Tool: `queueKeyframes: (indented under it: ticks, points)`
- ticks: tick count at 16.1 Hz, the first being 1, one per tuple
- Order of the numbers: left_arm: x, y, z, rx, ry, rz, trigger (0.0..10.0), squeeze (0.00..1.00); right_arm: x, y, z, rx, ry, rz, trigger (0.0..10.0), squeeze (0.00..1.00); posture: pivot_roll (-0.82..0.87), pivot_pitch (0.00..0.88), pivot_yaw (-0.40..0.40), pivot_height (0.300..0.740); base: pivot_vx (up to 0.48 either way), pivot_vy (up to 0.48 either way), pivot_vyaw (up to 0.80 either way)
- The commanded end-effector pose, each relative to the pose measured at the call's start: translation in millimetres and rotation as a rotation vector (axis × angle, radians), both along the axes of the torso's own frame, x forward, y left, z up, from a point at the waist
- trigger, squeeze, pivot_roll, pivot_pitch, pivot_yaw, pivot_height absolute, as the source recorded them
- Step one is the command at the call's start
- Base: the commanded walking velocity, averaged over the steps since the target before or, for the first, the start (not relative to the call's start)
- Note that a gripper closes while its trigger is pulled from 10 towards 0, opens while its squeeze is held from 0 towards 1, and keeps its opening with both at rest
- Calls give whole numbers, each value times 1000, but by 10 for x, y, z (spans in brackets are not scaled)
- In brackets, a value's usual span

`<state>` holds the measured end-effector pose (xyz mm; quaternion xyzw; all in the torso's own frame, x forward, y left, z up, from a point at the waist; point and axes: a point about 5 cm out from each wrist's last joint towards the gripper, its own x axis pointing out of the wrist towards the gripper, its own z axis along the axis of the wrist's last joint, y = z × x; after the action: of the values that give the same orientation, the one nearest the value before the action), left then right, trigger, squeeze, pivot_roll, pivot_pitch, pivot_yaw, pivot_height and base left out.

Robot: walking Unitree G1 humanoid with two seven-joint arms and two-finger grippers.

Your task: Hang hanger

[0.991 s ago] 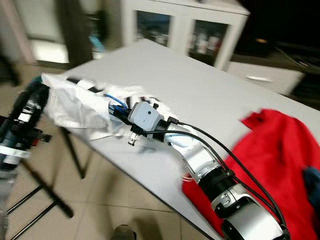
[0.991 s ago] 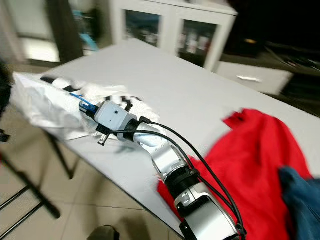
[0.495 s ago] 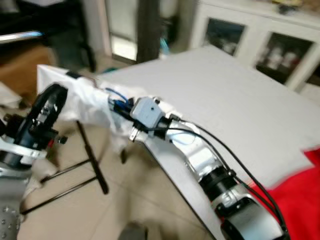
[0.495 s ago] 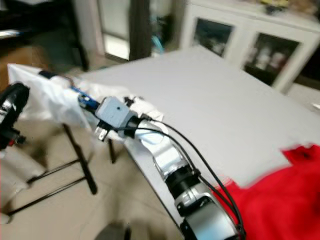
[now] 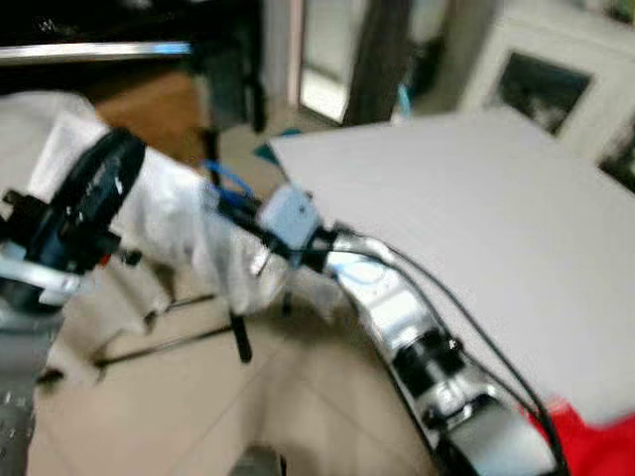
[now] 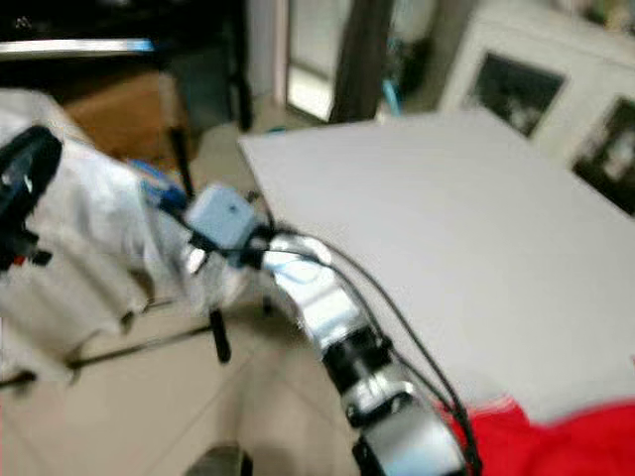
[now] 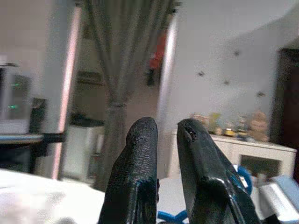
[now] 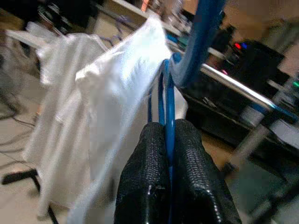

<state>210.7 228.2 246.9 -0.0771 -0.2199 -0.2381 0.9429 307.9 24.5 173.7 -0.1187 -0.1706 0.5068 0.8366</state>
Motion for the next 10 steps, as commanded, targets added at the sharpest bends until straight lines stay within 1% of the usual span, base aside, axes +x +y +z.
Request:
queueKeyframes:
  ticks: [1,3,4,5,6,7,8,9,10]
  points:
    - [-7,-56,51,40,-9,-22,10000,0,13,-52,71,27,-23,-3,10000,0,168,0,-34,740,0,0,800]
    - [-8,-68,74,54,-12,-28,10000,0,6,-60,61,26,-21,-1,10000,0,168,0,-34,740,0,0,800]
    - [14,-84,14,150,32,-12,10000,0,0,-80,28,18,-16,-3,10000,0,168,0,-34,740,0,0,800]
    - [24,-87,-21,187,51,-4,10000,0,-2,-85,18,15,-15,-4,10000,0,168,0,-34,740,0,0,800]
    - [49,-108,-148,288,107,10,10000,0,-10,-115,-36,-9,-15,-7,10000,0,168,0,-35,740,0,0,800]
    - [59,-145,-265,353,149,2,10000,0,-24,-169,-133,-46,-13,-11,10000,0,167,0,-36,740,0,0,0]
    - [55,-153,-270,355,151,-3,10000,0,-26,-180,-145,-49,-12,-13,10000,0,166,0,-37,740,0,0,0]
    - [56,-192,-272,353,151,-5,10000,0,-39,-242,-208,-55,-4,-24,10000,0,163,0,-39,740,0,0,0]
    - [61,-197,-277,359,152,-2,10000,0,-44,-258,-227,-58,-5,-27,10000,0,163,0,-39,740,0,0,0]
